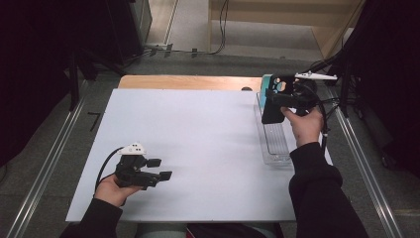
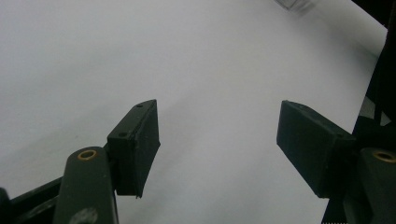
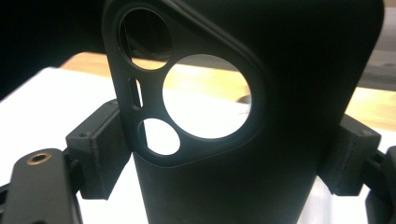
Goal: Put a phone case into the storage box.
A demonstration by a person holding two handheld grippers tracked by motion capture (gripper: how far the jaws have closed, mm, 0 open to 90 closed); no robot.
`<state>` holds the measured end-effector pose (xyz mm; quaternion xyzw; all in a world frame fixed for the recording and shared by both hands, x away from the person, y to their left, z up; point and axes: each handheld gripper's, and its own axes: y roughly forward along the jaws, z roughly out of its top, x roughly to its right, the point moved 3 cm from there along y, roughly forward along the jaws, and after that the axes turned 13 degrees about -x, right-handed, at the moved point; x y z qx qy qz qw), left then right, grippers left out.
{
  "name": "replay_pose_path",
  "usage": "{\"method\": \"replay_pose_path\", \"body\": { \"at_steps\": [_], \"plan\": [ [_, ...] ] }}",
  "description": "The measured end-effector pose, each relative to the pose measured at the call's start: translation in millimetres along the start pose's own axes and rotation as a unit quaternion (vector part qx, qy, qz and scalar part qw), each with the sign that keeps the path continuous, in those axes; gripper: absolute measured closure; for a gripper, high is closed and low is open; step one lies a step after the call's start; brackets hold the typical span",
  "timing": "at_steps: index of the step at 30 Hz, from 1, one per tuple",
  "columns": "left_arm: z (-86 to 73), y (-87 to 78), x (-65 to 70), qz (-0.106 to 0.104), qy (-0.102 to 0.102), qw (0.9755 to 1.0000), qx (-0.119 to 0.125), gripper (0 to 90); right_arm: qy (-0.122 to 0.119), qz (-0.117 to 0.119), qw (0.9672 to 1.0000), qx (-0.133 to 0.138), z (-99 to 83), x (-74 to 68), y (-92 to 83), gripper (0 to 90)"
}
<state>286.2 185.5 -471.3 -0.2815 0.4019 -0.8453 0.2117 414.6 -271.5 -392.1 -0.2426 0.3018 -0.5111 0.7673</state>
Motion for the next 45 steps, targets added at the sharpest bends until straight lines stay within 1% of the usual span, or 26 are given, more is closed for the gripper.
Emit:
{"method": "replay_pose_path", "body": {
  "at_steps": [2, 5, 7, 8, 10, 13, 15, 18, 21, 23, 26, 28, 29, 30, 31, 33, 34, 35, 36, 38, 40, 42, 45],
  "plan": [
    [-0.1, 0.5, -0.1, -0.001, 0.002, 1.0, -0.002, 30.2, 0.006, -0.023, 0.9997, 0.002, 4.0, 10.7, 5.0, 14.5],
    [0.3, 1.6, -0.3, -0.001, 0.002, 1.0, -0.003, 30.2, 0.027, -0.029, 0.9992, 0.004, 7.1, 25.7, 17.7, 14.5],
    [0.9, 2.3, -0.1, -0.002, 0.002, 1.0, -0.003, 30.1, 0.033, -0.036, 0.9988, -0.001, 7.1, 32.5, 28.5, 14.5],
    [1.2, 2.7, -0.1, -0.003, 0.004, 1.0, -0.003, 30.2, 0.037, -0.039, 0.9986, -0.003, 6.6, 34.5, 34.2, 14.4],
    [1.7, 3.5, 0.0, -0.003, 0.004, 1.0, -0.003, 30.2, 0.039, -0.045, 0.9982, -0.01, 5.5, 38.4, 45.8, 14.3],
    [1.7, 4.7, -0.2, -0.001, 0.005, 0.9999, -0.009, 30.2, 0.033, -0.05, 0.998, -0.022, 2.6, 44.0, 64.3, 14.0],
    [1.8, 5.2, 0.2, 0.0, 0.007, 0.9999, -0.009, 30.1, 0.035, -0.055, 0.9975, -0.028, 1.7, 46.3, 74.9, 13.9],
    [2.2, 4.6, 0.2, -0.003, 0.008, 0.9999, -0.007, 30.1, 0.034, -0.065, 0.9967, -0.033, 4.4, 48.6, 86.8, 13.5],
    [2.4, 4.9, 0.1, -0.004, 0.008, 0.9999, -0.006, 30.1, 0.046, -0.062, 0.9963, -0.037, 7.1, 49.9, 96.0, 13.3],
    [2.3, 5.0, 0.7, -0.005, 0.008, 0.9999, -0.006, 30.2, 0.049, -0.062, 0.9956, -0.05, 7.9, 50.2, 100.6, 13.3],
    [2.2, 5.1, 1.4, -0.003, 0.011, 0.9999, -0.007, 30.1, 0.047, -0.064, 0.9958, -0.046, 8.0, 50.3, 102.7, 13.0],
    [2.1, 5.3, 1.3, -0.003, 0.012, 0.9999, -0.008, 30.1, 0.038, -0.062, 0.9963, -0.046, 7.6, 49.8, 103.0, 13.0],
    [2.1, 5.4, 1.3, -0.003, 0.012, 0.9999, -0.008, 30.1, 0.035, -0.066, 0.9962, -0.045, 7.6, 49.7, 103.5, 12.8],
    [2.1, 5.5, 1.1, -0.004, 0.012, 0.9999, -0.007, 30.1, 0.037, -0.065, 0.9962, -0.045, 7.7, 49.9, 103.5, 12.0],
    [2.1, 5.5, 1.1, -0.004, 0.011, 0.9999, -0.007, 30.1, 0.041, -0.062, 0.9962, -0.045, 7.7, 50.0, 103.6, 9.9],
    [2.2, 5.0, 1.3, -0.002, 0.011, 0.9999, -0.008, 30.1, 0.04, -0.063, 0.9961, -0.046, 7.3, 50.5, 104.6, 8.6],
    [2.2, 4.8, 1.2, -0.003, 0.011, 0.9999, -0.008, 30.2, 0.04, -0.064, 0.996, -0.048, 6.9, 50.7, 105.0, 5.8],
    [2.2, 4.8, 1.2, -0.003, 0.011, 0.9999, -0.007, 30.1, 0.041, -0.065, 0.9958, -0.049, 6.9, 50.4, 105.3, 0.9],
    [2.2, 4.8, 1.1, -0.004, 0.01, 0.9999, -0.006, 30.1, 0.043, -0.067, 0.9954, -0.052, 6.8, 50.2, 105.3, 0.0],
    [2.1, 4.9, 0.3, -0.003, 0.009, 0.9999, -0.007, 30.2, 0.049, -0.059, 0.9953, -0.06, 6.5, 50.1, 103.3, 0.0],
    [2.0, 4.7, -0.3, -0.002, 0.008, 0.9999, -0.008, 30.2, 0.055, -0.058, 0.9949, -0.061, 6.4, 50.6, 99.2, 0.0],
    [2.0, 4.7, -1.1, -0.002, 0.007, 0.9999, -0.008, 30.2, 0.056, -0.05, 0.9948, -0.069, 6.3, 50.0, 95.1, 0.0],
    [2.3, 4.4, -1.8, -0.003, 0.003, 1.0, -0.006, 30.2, 0.049, -0.038, 0.9952, -0.076, 5.9, 44.5, 87.5, 0.0]
  ]
}}
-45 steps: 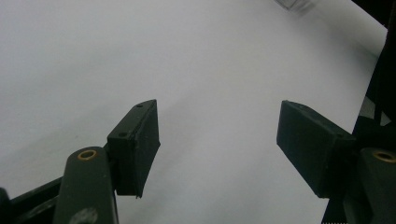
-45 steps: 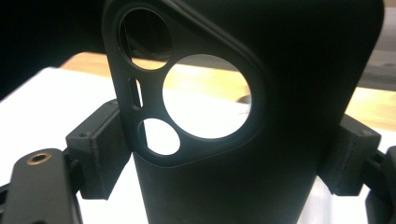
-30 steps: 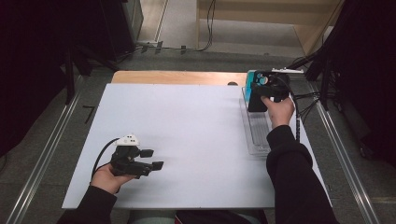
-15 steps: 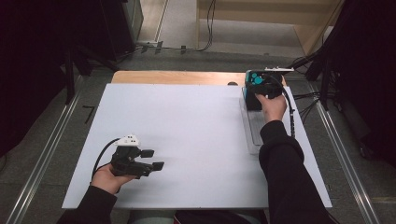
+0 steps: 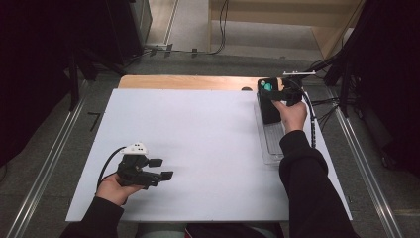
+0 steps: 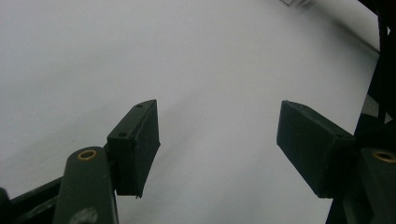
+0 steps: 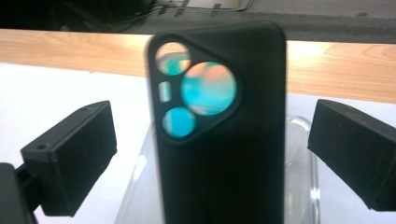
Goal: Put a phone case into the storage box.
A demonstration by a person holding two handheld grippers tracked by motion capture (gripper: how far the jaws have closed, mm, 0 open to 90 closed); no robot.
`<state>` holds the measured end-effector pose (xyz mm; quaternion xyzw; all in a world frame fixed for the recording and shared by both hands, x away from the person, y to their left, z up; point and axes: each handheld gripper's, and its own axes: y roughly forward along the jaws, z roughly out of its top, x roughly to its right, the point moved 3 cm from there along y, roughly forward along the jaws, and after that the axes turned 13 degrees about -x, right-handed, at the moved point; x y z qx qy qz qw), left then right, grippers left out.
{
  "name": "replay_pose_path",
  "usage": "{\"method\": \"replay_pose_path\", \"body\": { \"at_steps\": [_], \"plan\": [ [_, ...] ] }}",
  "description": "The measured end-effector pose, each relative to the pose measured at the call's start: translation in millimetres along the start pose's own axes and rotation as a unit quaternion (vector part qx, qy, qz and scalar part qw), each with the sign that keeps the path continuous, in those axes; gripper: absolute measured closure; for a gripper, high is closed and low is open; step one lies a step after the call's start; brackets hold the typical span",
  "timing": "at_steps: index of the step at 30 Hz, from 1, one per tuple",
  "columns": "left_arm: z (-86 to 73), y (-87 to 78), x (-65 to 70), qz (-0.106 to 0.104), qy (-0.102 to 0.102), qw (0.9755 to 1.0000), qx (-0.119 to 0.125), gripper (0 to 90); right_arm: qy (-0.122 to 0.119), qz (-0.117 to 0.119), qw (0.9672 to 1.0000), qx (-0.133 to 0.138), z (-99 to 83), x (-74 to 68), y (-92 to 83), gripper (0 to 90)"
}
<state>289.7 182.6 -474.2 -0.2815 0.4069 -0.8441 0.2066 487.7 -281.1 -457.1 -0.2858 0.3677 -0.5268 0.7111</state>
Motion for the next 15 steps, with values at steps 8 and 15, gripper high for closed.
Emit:
{"method": "replay_pose_path", "body": {
  "at_steps": [8, 15],
  "plan": [
    [0.5, -2.5, -2.1, -0.003, -0.006, 1.0, 0.0, 30.1, -0.035, 0.07, 0.9968, -0.01, -12.6, -29.0, -18.2, 2.4],
    [2.7, -3.0, -4.7, -0.005, -0.006, 1.0, 0.0, 30.1, -0.083, 0.094, 0.9916, -0.031, -29.7, -59.7, -23.2, 12.5]
  ]
}}
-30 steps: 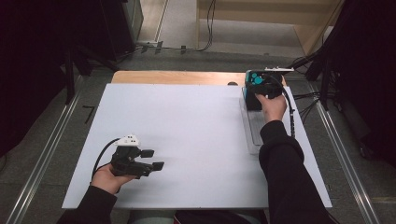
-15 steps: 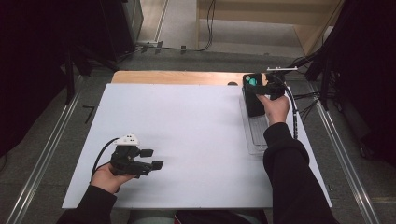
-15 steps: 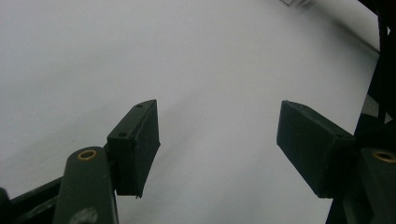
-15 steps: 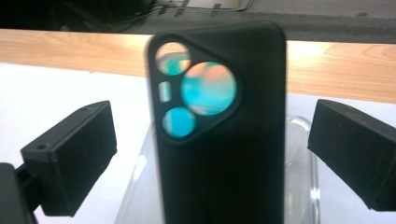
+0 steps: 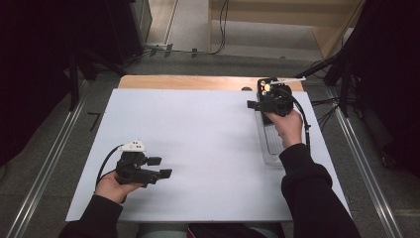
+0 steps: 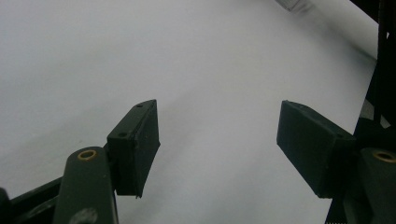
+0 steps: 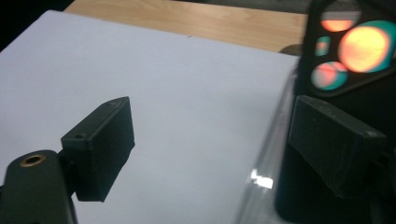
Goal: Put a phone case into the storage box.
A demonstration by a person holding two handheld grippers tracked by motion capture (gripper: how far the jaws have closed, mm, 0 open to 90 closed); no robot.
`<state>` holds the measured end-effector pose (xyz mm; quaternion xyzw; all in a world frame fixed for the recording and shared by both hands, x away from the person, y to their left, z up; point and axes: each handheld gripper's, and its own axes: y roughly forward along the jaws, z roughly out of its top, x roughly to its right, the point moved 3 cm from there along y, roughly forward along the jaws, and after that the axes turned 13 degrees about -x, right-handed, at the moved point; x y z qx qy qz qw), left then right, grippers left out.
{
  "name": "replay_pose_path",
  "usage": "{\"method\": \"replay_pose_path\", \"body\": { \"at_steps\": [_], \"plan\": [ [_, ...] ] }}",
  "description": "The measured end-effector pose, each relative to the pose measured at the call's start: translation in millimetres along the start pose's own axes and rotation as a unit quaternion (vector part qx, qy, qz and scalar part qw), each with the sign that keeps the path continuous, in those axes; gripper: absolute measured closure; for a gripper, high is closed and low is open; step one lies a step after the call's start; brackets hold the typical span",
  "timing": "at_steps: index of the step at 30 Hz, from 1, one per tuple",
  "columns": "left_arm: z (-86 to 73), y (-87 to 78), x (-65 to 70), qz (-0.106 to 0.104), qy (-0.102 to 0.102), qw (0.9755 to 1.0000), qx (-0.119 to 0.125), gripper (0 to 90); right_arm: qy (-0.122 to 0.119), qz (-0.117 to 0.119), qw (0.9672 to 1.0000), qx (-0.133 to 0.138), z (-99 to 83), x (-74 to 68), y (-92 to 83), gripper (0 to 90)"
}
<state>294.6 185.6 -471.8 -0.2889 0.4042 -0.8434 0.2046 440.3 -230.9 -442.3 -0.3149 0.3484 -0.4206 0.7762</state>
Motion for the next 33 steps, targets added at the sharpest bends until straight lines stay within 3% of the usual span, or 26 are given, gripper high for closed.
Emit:
{"method": "replay_pose_path", "body": {
  "at_steps": [11, 26, 33],
  "plan": [
    [2.3, 0.6, -1.0, -0.001, 0.004, 1.0, -0.005, 30.1, -0.038, 0.065, 0.9969, -0.023, -17.7, -32.5, -0.3, 22.2],
    [-1.3, -3.2, 1.1, -0.005, 0.008, 1.0, -0.003, 30.0, -0.091, 0.106, 0.9891, -0.046, -54.1, -68.8, -12.9, 23.1],
    [-3.0, -4.2, 3.0, -0.008, 0.01, 0.9999, -0.003, 30.0, -0.123, 0.107, 0.9852, -0.053, -79.1, -77.8, -22.7, 23.2]
  ]
}}
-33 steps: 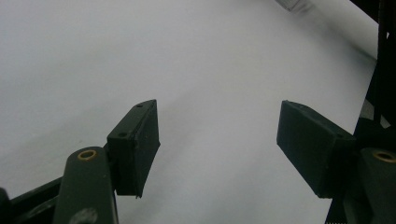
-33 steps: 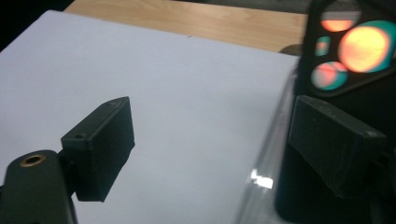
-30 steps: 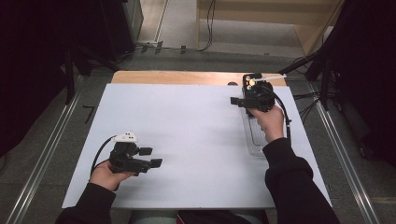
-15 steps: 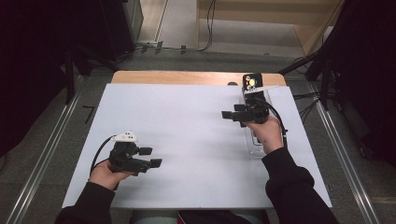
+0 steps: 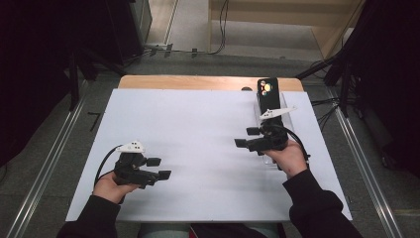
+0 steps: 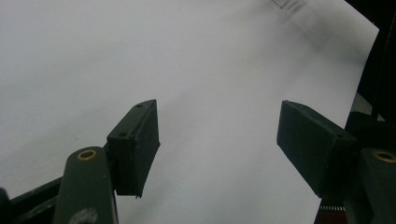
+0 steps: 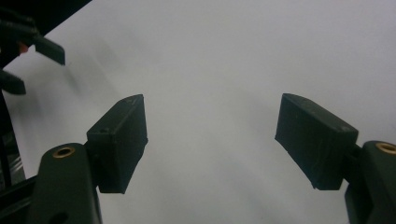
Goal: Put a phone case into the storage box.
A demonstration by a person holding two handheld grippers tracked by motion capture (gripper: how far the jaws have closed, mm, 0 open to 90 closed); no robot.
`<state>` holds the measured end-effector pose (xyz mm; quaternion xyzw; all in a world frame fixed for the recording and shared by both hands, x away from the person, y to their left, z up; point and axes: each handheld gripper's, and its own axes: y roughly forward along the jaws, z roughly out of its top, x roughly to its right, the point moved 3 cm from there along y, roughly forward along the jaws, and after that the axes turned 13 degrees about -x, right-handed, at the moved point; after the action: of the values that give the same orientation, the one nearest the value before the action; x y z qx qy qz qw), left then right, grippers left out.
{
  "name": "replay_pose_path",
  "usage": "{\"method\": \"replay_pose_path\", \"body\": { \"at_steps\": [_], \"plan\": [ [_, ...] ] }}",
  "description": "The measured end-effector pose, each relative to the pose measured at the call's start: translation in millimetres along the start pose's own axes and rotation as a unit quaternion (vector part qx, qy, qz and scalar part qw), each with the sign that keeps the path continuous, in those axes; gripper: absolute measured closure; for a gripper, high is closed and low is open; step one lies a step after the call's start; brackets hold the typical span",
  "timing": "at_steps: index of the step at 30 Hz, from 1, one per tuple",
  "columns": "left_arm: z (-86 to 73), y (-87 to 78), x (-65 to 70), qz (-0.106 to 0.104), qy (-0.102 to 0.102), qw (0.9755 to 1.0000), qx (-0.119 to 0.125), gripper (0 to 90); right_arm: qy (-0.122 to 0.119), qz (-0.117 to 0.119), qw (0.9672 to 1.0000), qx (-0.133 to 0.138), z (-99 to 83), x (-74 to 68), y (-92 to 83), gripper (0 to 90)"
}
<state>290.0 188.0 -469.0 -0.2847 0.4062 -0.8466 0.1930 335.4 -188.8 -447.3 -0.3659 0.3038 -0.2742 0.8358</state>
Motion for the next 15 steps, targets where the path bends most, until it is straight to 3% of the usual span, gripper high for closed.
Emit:
{"method": "replay_pose_path", "body": {
  "at_steps": [15],
  "plan": [
    [-5.0, -0.3, 7.5, -0.008, 0.004, 1.0, 0.003, 30.1, -0.034, 0.018, 0.999, -0.022, -48.4, -20.8, -3.6, 23.1]
  ]
}}
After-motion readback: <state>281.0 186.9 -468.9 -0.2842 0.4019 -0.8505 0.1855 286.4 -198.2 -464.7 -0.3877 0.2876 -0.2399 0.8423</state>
